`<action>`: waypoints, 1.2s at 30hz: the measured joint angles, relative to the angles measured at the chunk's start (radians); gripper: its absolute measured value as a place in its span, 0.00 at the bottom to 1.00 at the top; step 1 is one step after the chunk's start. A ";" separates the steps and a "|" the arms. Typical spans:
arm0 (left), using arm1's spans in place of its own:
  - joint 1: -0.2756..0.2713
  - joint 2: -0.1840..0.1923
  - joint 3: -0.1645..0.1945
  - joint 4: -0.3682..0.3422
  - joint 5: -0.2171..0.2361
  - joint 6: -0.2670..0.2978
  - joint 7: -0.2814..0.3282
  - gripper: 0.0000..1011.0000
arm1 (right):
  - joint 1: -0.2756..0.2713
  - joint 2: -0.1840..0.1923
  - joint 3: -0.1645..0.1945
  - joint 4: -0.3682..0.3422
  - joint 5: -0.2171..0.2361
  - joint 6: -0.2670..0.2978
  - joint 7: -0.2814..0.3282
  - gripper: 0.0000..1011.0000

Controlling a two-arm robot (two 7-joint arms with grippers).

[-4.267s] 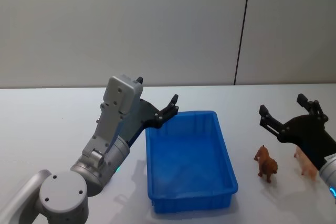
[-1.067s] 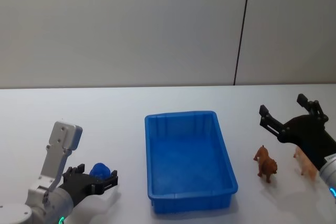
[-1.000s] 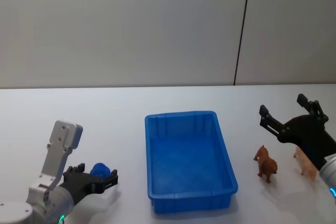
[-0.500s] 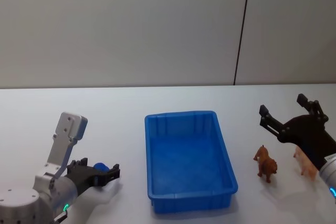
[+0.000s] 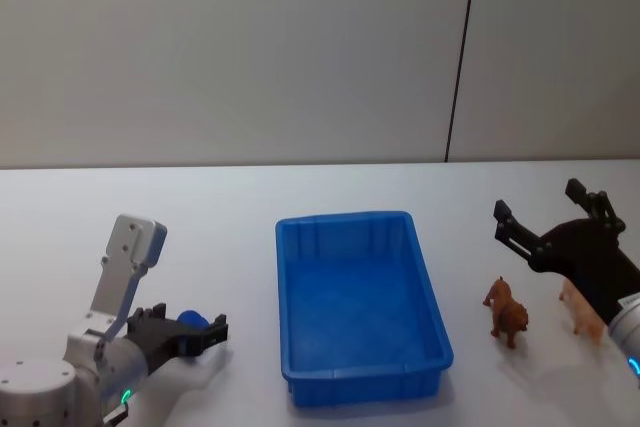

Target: Pick up the two dolls from the table and place them into the box.

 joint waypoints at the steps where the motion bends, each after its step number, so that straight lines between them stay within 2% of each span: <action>1: 0.003 0.001 0.000 -0.002 -0.002 0.001 0.003 0.99 | 0.000 0.000 0.000 0.000 0.000 0.000 0.000 0.99; 11: 0.033 0.013 -0.006 -0.034 -0.026 0.016 0.039 0.99 | 0.000 0.000 0.000 0.000 0.000 0.000 0.000 0.99; 33: 0.053 0.021 -0.010 -0.053 -0.041 0.025 0.061 0.99 | 0.000 0.000 0.000 0.000 0.000 0.000 0.000 0.99; 36: 0.054 0.021 -0.010 -0.054 -0.042 0.025 0.062 0.93 | 0.000 0.000 0.000 0.000 0.000 0.000 0.000 0.99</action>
